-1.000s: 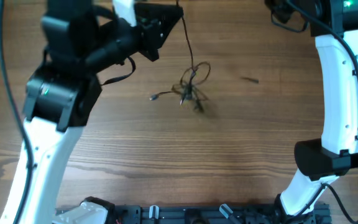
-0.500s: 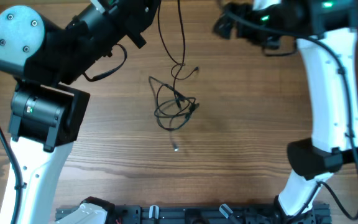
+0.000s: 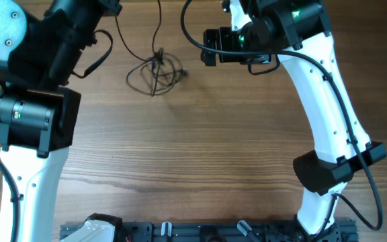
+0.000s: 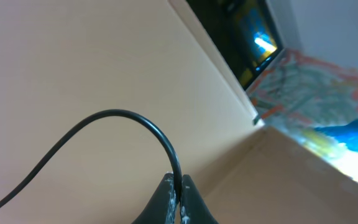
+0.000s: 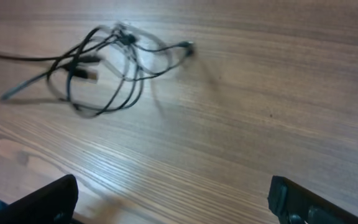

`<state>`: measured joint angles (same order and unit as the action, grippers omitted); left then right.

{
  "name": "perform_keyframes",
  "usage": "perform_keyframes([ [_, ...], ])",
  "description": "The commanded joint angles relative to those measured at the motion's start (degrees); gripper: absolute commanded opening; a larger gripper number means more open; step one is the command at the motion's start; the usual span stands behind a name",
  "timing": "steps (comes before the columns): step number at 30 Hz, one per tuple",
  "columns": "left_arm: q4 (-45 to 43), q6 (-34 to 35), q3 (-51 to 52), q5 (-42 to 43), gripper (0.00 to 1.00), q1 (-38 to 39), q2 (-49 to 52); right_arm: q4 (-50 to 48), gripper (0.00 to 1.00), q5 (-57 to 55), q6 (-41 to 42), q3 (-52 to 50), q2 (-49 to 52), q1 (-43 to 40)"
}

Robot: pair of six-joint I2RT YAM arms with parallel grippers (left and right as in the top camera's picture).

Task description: Untangle cables

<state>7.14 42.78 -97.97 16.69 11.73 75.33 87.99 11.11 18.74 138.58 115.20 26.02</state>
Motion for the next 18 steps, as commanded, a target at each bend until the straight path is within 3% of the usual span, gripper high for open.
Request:
perform_keyframes([
  [1,-3.2,5.1,-0.6,4.7,0.04,-0.1,-0.1,-5.4,1.0,5.7,0.8,-5.6,0.1,1.4],
  [5,-3.2,6.0,-0.6,1.9,0.04,0.0,0.2,-15.3,1.0,17.2,0.9,-11.6,0.1,4.1],
  [11,-3.1,5.7,-0.6,-0.3,0.04,0.0,2.1,-14.8,1.0,19.0,3.8,-11.6,0.1,7.6],
  [18,-6.6,5.5,-0.6,-2.2,0.04,0.0,2.6,-13.7,1.0,-5.3,12.1,-11.6,0.8,9.8],
])
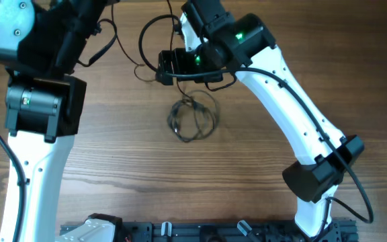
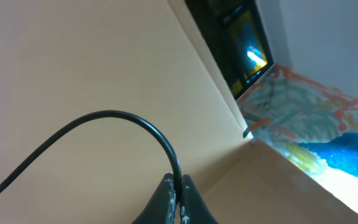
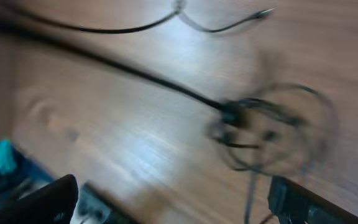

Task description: Untangle cables

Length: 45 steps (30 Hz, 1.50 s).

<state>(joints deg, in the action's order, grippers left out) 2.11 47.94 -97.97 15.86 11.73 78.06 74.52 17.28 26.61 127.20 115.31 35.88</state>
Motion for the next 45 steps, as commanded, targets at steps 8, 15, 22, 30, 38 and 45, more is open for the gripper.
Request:
perform_keyframes([
  [8,-1.7,0.5,-0.6,-2.8,0.04,0.0,-0.4,-5.5,1.0,-2.6,1.7,-0.2,6.9,0.4],
  [15,-1.3,0.5,-0.6,-3.6,0.04,0.0,-0.4,-4.4,1.0,5.7,-6.0,-0.2,7.3,0.9],
  [22,-1.6,2.7,-0.6,-3.5,0.04,0.0,-0.9,-6.1,0.87,-8.3,0.8,-0.2,7.8,0.9],
  [30,-1.6,4.1,-0.6,-3.7,0.04,0.0,-1.4,-9.1,0.41,-8.9,1.0,-0.2,9.0,1.2],
  [38,-2.3,5.2,-0.6,-4.0,0.04,0.0,-2.5,-10.5,0.04,-16.2,3.9,-0.2,9.4,1.3],
  [45,9.3,4.9,-0.6,-3.6,0.04,-7.4,-2.8,-8.5,0.04,-14.9,3.8,0.0,7.2,-6.0],
])
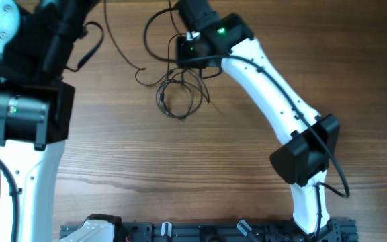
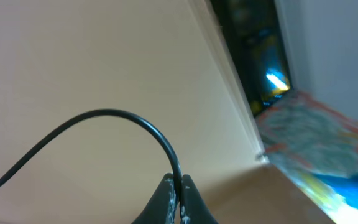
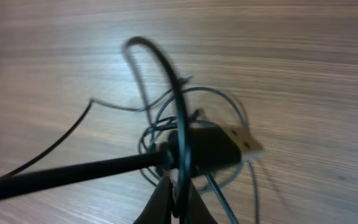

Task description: Untangle cables

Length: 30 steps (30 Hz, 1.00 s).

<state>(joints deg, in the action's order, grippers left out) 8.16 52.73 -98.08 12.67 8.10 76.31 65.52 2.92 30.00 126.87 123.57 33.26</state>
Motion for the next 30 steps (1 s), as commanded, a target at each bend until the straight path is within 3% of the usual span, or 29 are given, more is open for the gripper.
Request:
perform_keyframes([
  [1,4.4,0.1,-0.5,1.0,0.04,-4.6,-1.0,1.0,0.04,-0.2,0.4,0.3,-1.2,-4.6],
  [4,3.7,0.1,-0.5,5.8,0.04,-5.4,-1.0,1.6,0.04,1.6,0.2,0.3,-1.2,-7.0],
  [10,0.3,0.3,-0.5,6.4,0.04,-5.4,-1.3,2.7,0.04,2.1,0.0,0.3,-1.2,-8.6],
  [11,-0.9,0.3,-0.5,6.4,0.04,-5.4,-1.3,3.5,0.09,2.0,0.0,0.3,-1.2,-8.5],
  [13,-1.4,0.2,-0.5,6.3,0.04,-5.4,-1.2,4.9,0.24,2.0,0.0,0.3,-1.2,-8.5],
  [14,-1.4,0.1,-0.5,5.8,0.04,-5.4,-1.1,5.6,0.4,2.0,0.0,0.3,-1.2,-8.5],
  [16,-1.5,-4.4,-0.5,3.1,0.04,-5.4,-0.5,6.2,0.46,2.1,0.0,0.3,-1.2,-8.5],
  [18,-1.6,-9.6,-0.5,0.1,0.04,-5.4,0.8,7.1,0.7,2.3,0.0,0.3,-1.2,-8.5],
  [19,-1.6,-12.0,-0.5,-1.4,0.04,-5.4,1.7,7.4,0.9,2.3,0.0,0.3,-1.2,-8.5],
  [20,-1.6,-15.3,-0.5,-3.9,0.04,-5.4,3.1,7.5,1.0,2.3,0.0,0.3,-1.2,-8.5],
  [25,-5.7,-31.5,-0.5,-17.4,0.04,-8.6,12.9,8.0,1.0,5.0,-0.4,0.3,-1.2,-8.5],
  [30,-12.9,-39.0,-0.5,-25.4,0.04,-19.9,23.5,10.4,1.0,5.0,-1.6,0.3,-1.2,-8.2],
])
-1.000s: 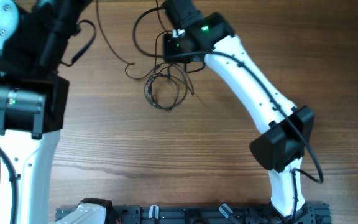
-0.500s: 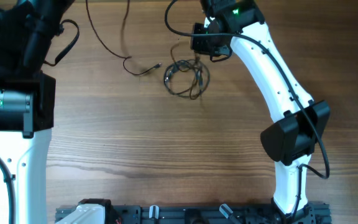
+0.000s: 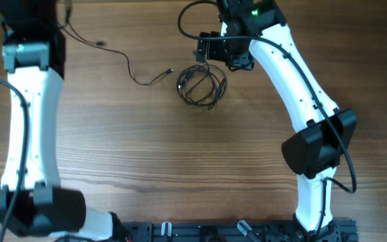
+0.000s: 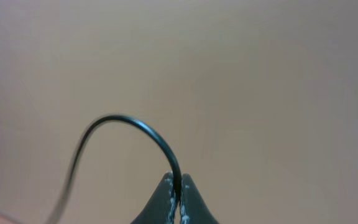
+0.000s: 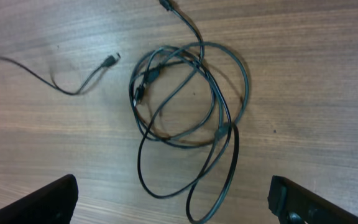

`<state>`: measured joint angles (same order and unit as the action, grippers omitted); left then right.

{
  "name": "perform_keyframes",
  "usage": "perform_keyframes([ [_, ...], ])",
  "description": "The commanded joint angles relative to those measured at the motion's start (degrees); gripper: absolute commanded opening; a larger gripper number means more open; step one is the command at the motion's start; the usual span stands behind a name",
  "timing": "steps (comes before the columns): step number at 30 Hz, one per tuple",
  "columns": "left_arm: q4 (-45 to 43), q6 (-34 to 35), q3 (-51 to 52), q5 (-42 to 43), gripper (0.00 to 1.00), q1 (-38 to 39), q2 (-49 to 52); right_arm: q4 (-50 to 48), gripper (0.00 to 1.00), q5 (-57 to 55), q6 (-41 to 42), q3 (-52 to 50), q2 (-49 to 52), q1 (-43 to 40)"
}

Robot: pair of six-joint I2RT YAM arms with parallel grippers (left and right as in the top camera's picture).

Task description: Untangle cables

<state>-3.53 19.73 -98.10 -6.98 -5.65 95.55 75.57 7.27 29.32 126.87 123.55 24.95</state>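
Note:
A coil of several black cables lies on the wooden table at the back middle; in the right wrist view the coil is seen from above. My right gripper hovers over it, open, with nothing between its fingers. A thin black cable runs apart from the coil towards the back left, its free plug just left of the coil. My left gripper is shut on that cable, raised and facing a blank beige surface.
My left arm stretches along the left side, and my right arm reaches in from the right. A black rail runs along the front edge. The right arm's own wiring loop hangs at the back.
My right gripper, then shut on a cable at the tangle, is now open above the coil. The thin cable now lies free of the coil, to its left. My left arm has swung further left.
My left gripper has stayed shut on a black cable at every moment. The tangle first lay at the back with my right gripper open beside it. Then the right gripper was over it, then shut on a strand. Now it is open and one cable is separate.

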Motion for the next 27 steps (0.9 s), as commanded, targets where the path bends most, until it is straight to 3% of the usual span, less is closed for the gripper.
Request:
perform_keyframes([
  [1,-0.6,-5.7,-0.5,-5.7,0.28,-9.0,7.8,0.3,0.99,0.7,-0.8,0.3,-1.2,0.4],
  [2,3.4,-5.2,-0.5,-3.8,0.77,-11.3,11.7,0.2,1.0,0.7,-0.8,0.3,-1.2,0.7],
  [3,7.2,-5.2,-0.5,-2.0,1.0,-12.3,14.0,0.2,1.0,0.7,-0.8,0.3,-1.2,0.9],
  [8,17.7,-5.2,-0.5,3.5,1.0,-12.8,18.3,-0.1,1.0,0.7,-0.8,0.3,-1.1,2.1],
  [12,26.9,-5.1,-0.5,26.3,1.0,-12.2,16.5,-0.4,1.0,0.7,-0.8,0.3,-1.1,2.1],
  [13,30.4,-4.8,-0.5,28.4,1.0,-11.4,16.7,-0.6,1.0,0.7,-0.9,0.3,-1.1,2.1],
  [17,37.5,1.6,-0.4,19.1,1.0,-7.9,18.3,-1.4,1.0,0.8,-0.8,0.3,-1.1,2.2],
  [20,36.2,2.2,-0.4,18.9,1.0,-4.5,23.1,-1.6,1.0,2.3,-0.8,0.3,-1.1,2.2],
  [24,41.0,0.2,-0.4,18.8,1.0,1.0,26.8,-1.0,1.0,2.3,-0.9,0.3,-1.1,2.2],
  [27,44.4,5.9,-0.4,14.3,1.0,3.9,26.8,-0.9,1.0,2.2,-0.8,0.3,-1.1,2.2],
])
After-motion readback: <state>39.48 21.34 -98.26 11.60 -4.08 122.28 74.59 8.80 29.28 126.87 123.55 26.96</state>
